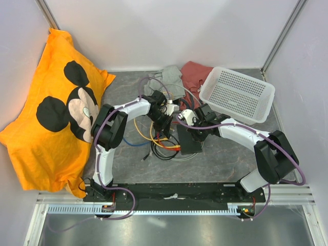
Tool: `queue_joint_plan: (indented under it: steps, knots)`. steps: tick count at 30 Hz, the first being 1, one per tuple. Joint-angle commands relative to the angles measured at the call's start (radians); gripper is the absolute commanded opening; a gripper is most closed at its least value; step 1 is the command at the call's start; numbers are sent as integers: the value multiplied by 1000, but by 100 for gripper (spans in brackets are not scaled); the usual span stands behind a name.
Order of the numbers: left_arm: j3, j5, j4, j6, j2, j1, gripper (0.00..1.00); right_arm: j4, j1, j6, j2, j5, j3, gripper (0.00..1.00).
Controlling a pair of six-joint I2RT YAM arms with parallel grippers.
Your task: Pull the plug from the switch port
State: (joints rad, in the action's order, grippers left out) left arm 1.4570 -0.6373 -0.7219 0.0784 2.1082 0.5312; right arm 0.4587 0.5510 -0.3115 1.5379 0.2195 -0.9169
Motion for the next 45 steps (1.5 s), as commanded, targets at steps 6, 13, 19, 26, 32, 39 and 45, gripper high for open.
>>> queue_joint_plan:
  steps: [6,13,19,26,32,39,45]
  knots:
    - [98,321,-139,412,-56,-11,2,46,-2,-34,45,-77,59,0]
    - [150,413,-151,501,-53,-22,2,43,1,-40,25,-86,72,0]
    - [212,268,-201,482,-53,-28,17,41,0,-49,10,-91,82,0]
    - [233,-154,-229,379,-186,-34,51,40,0,-54,5,-92,87,0]
    - [247,-200,-294,311,-226,-66,63,38,0,-55,-12,-98,95,0]
    - [-48,87,-189,554,-506,-203,71,40,0,-72,-42,-112,116,0]
    - [-305,164,-68,733,-597,-231,72,40,0,-72,-45,-108,115,0]
